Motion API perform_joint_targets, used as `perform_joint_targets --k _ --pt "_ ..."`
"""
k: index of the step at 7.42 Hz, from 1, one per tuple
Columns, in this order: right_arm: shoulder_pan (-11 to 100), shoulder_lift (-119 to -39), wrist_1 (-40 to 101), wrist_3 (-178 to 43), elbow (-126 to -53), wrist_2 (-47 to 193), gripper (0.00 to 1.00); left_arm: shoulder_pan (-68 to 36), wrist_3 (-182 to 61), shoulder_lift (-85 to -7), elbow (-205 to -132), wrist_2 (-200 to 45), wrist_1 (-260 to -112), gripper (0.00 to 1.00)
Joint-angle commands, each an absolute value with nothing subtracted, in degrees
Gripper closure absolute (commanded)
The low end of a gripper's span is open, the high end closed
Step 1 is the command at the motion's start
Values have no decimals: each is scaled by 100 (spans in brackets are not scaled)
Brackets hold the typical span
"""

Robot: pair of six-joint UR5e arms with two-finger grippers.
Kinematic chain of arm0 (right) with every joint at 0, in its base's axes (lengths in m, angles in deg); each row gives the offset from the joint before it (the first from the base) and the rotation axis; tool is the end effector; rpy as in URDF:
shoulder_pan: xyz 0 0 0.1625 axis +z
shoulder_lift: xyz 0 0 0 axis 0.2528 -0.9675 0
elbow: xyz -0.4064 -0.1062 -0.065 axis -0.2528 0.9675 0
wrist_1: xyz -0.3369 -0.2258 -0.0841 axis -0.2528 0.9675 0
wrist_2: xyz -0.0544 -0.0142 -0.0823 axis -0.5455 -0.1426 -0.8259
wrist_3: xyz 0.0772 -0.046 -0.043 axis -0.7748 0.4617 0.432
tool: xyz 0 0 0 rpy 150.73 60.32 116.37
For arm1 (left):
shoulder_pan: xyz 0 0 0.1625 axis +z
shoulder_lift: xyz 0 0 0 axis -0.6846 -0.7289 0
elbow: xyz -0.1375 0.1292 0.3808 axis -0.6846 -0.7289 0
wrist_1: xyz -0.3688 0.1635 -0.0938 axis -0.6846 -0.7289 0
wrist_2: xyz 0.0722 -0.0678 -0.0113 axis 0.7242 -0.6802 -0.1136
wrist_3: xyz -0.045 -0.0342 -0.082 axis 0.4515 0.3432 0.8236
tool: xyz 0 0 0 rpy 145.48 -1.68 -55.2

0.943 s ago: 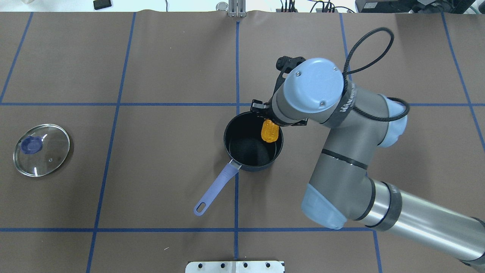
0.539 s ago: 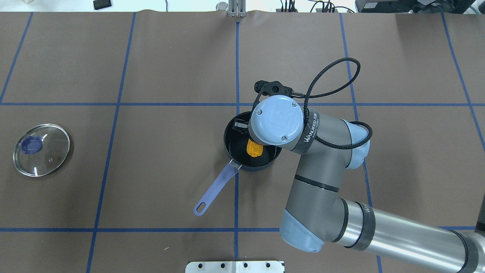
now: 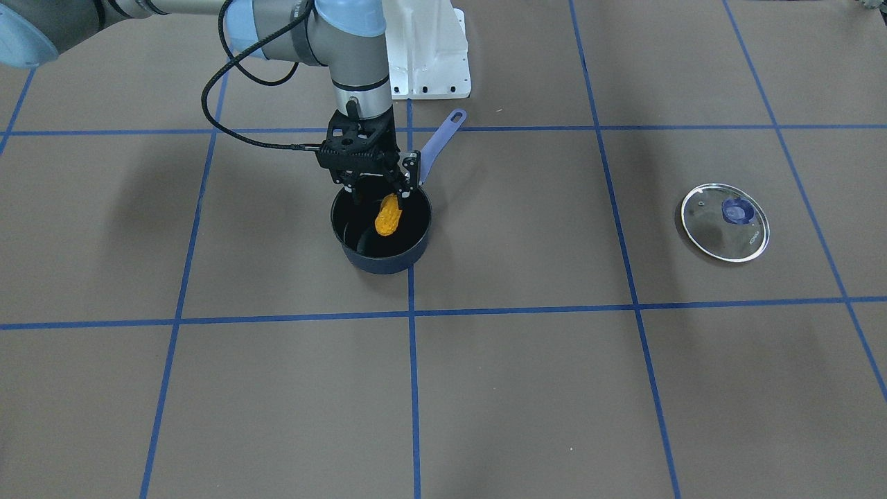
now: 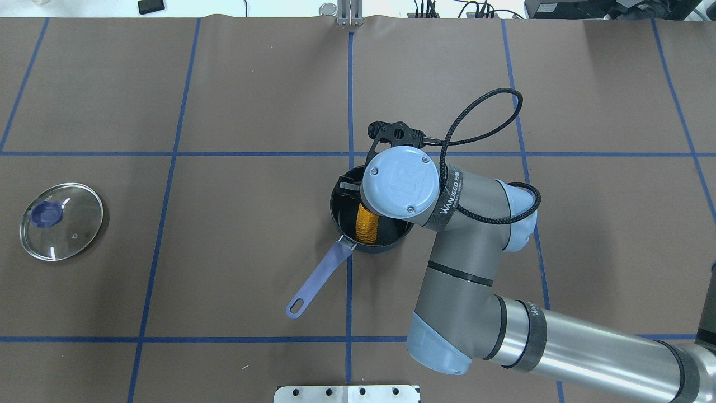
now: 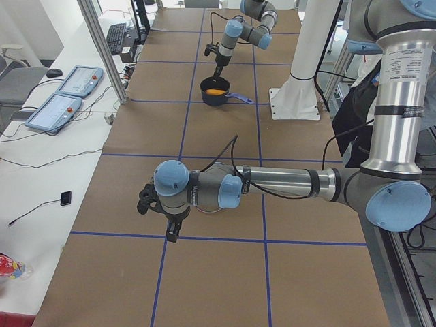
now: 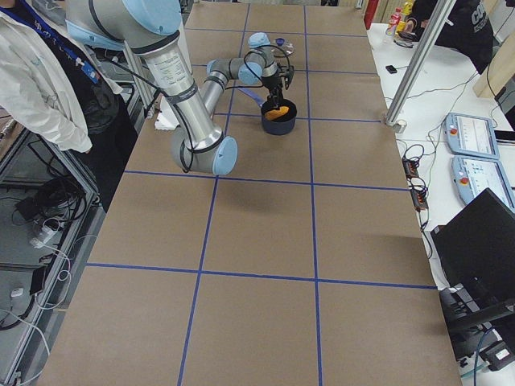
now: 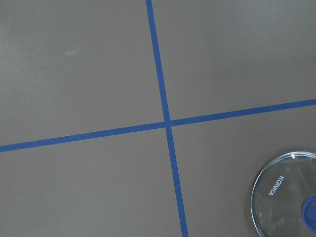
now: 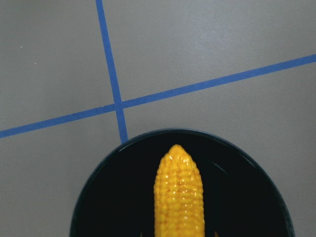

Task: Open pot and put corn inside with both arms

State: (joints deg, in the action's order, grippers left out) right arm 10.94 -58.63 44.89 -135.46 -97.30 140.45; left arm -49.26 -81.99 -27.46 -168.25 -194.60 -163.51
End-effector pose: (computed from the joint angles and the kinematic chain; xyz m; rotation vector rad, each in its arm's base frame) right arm -0.5391 -0.4050 0.1714 0.2241 -0.8381 0.3289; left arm -0.0802 -0.5029 0.6301 0.1602 0.8380 0.1087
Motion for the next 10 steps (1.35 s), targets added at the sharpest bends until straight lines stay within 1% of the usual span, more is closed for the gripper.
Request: perform_joint_targets --k 1,3,4,6,7,8,9,10 --pt "1303 -5836 4506 -13389 -9740 14107 0 -4926 -8199 -2741 -16818 -19460 -16369 2" --pt "1985 -6028 4568 -12733 -9740 14788 0 -4926 -8199 -2610 -16818 -19468 -16403 2" --pt "2520 -6186 4576 -12173 -9740 15106 0 -4926 -8199 -2496 -16827 -19469 -16630 2" --pt "3723 -6792 4532 -10261 -9731 16264 0 -4926 -8146 -2337 -16836 -19477 -17097 2" --pt "4313 -7142 4524 -9181 -9714 16643 0 -4917 -8102 -2319 -16784 -19530 -16985 2" --pt "4919 -7415 4515 -7995 -9496 17047 0 -4917 -8041 -2319 -16800 -19513 -16880 2" --pt "5473 -7566 4506 -6809 -9128 17512 0 -4926 -8084 -2310 -16827 -19460 -16896 2" --pt "5940 -7872 4506 -5814 -8994 17726 0 -4926 -8111 -2249 -16853 -19451 -16887 2"
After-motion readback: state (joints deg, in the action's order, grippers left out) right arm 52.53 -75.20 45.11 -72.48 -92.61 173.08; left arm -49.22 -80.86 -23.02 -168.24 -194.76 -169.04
